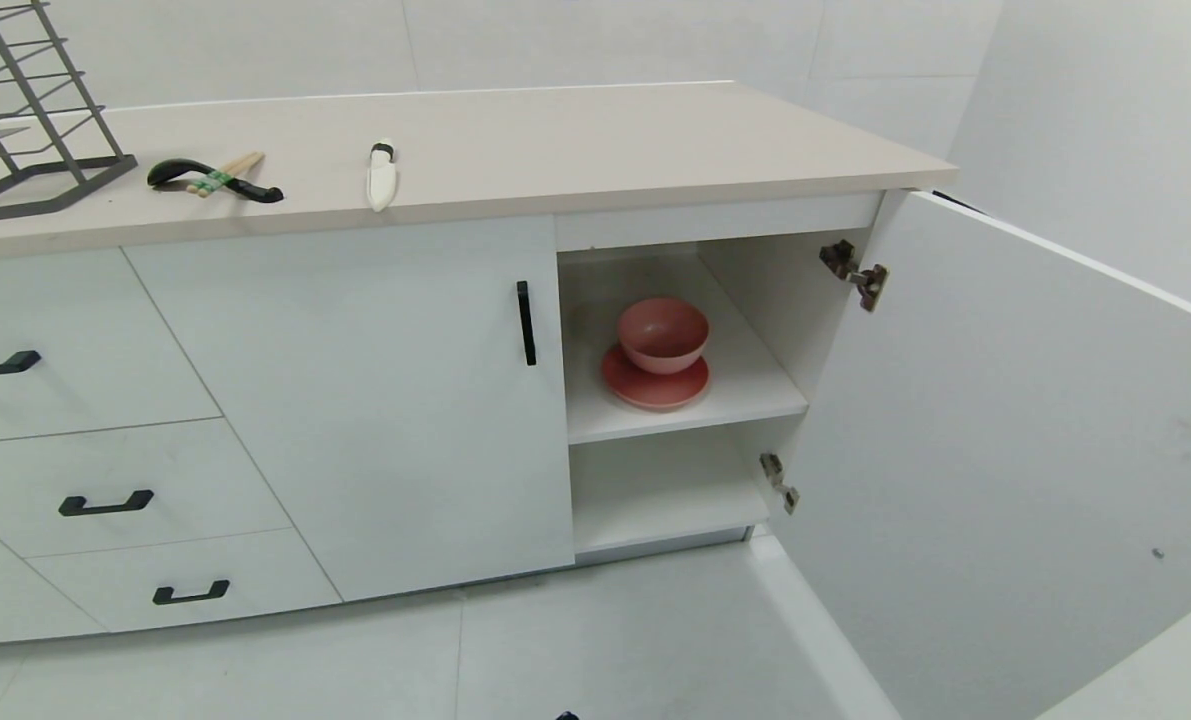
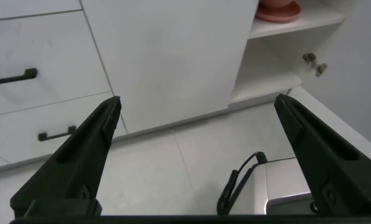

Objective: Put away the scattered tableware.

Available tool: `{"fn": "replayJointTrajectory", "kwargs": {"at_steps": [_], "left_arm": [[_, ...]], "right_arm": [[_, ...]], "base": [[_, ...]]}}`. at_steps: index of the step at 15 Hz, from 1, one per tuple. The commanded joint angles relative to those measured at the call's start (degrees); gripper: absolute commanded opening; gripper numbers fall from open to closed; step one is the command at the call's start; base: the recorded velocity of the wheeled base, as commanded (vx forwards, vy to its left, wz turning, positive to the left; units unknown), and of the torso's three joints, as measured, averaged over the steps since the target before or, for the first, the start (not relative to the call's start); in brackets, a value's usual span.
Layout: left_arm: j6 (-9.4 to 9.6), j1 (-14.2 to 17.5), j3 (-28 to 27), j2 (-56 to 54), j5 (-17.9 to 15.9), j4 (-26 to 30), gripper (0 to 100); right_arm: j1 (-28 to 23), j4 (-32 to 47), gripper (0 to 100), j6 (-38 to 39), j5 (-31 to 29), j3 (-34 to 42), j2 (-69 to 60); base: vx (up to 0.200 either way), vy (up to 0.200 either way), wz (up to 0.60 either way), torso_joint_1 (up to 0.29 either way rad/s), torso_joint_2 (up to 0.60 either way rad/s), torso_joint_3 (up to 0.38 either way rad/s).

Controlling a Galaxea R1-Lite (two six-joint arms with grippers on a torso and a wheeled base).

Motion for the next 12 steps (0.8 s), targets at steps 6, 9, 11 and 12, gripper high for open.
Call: {"fn": "replayJointTrajectory", "kwargs": {"at_steps": [6, 9, 11, 12], "left_arm": [[-0.11, 6.24, 0.02, -2.71, 0.04, -0.04, 100], [-0.03, 5.8, 0.02, -5.25, 1.01, -0.04, 100], [-0.2, 5.8, 0.02, -5.25, 0.57, -0.04, 100], [-0.11, 5.8, 0.02, -5.25, 0.57, -0.04, 100]], "right_arm": [[0.01, 0.0, 100, -0.13, -0.05, 0.07, 0.11], [0.01, 0.0, 100, -0.13, -0.05, -0.01, 0.11], [0.01, 0.0, 100, -0.13, 0.03, 0.07, 0.11], [0.01, 0.0, 100, -0.13, 0.03, 0.07, 0.11]], "base": [[0.0, 0.0, 0.0, 0.0, 0.0, 0.0], [0.0, 0.0, 0.0, 0.0, 0.0, 0.0], [0.0, 0.0, 0.0, 0.0, 0.0, 0.0], [0.0, 0.0, 0.0, 0.0, 0.0, 0.0]]}}
